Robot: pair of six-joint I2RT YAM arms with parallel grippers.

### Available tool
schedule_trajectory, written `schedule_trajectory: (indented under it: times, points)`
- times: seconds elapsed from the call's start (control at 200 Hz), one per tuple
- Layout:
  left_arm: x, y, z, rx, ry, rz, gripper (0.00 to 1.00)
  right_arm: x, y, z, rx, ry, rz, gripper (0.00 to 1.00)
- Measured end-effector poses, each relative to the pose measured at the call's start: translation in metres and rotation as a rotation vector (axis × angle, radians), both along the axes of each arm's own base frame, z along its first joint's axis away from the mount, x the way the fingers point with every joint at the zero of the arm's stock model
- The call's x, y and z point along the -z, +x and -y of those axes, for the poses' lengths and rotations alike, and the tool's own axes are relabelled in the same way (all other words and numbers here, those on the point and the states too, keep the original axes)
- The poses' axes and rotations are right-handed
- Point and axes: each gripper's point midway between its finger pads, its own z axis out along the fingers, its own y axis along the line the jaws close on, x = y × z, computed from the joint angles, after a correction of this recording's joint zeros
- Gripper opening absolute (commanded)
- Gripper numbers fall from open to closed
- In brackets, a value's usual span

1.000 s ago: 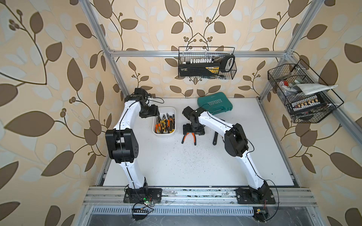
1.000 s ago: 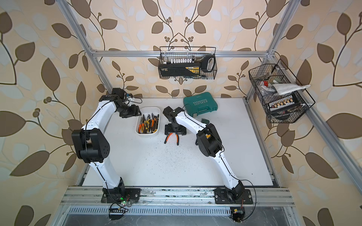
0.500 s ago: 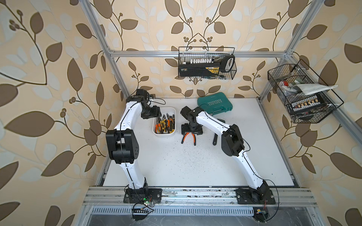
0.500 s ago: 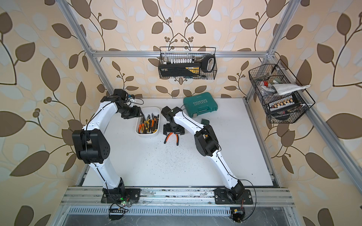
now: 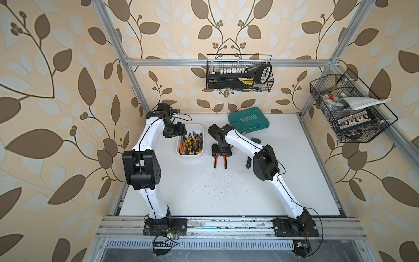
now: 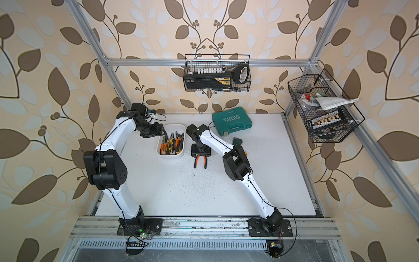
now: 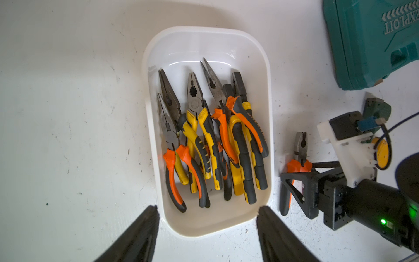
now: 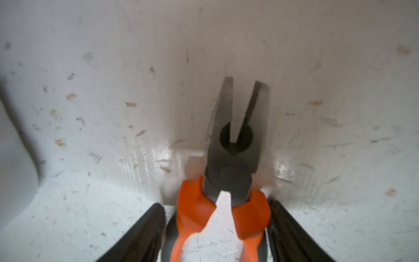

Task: Take the pliers out of the storage box
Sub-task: Adjust the pliers at the center of the board, then pick up the pliers from the storage box.

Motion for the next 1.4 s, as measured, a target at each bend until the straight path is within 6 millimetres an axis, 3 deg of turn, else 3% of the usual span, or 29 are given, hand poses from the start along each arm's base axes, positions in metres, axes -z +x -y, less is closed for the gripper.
schedule_trajectory:
  times: [0.065, 0.21, 0.51, 0.62, 0.79, 0.965, 1.205, 1.4]
  points:
    - [0.000, 0.000, 0.002, 0.005, -0.001, -0.001, 0.75, 0.000, 0.000, 0.001, 0.003, -0.001, -0.002, 0.53]
    - [0.000, -0.001, 0.007, 0.015, -0.009, -0.002, 0.77, -0.001, 0.000, 0.000, 0.002, 0.007, -0.001, 0.72]
    - [0.003, -0.005, 0.021, 0.023, -0.025, -0.027, 0.84, -0.006, -0.005, 0.003, -0.022, 0.015, 0.010, 0.89]
    - [0.006, -0.008, 0.032, 0.024, -0.030, -0.046, 0.81, -0.017, -0.015, 0.013, -0.050, 0.021, 0.035, 0.94]
    - [0.017, -0.008, 0.047, 0.001, -0.036, -0.090, 0.71, -0.053, -0.025, 0.020, -0.097, 0.106, 0.148, 0.98]
    - [0.039, 0.014, 0.050, -0.029, -0.031, -0.135, 0.62, -0.079, -0.024, 0.013, -0.132, 0.207, 0.254, 0.99]
    - [0.064, 0.048, 0.046, -0.040, 0.015, -0.139, 0.55, -0.077, -0.022, 0.007, -0.154, 0.241, 0.274, 0.99]
    - [0.088, 0.059, 0.038, -0.018, 0.066, -0.153, 0.51, -0.078, -0.022, 0.006, -0.162, 0.247, 0.275, 0.99]
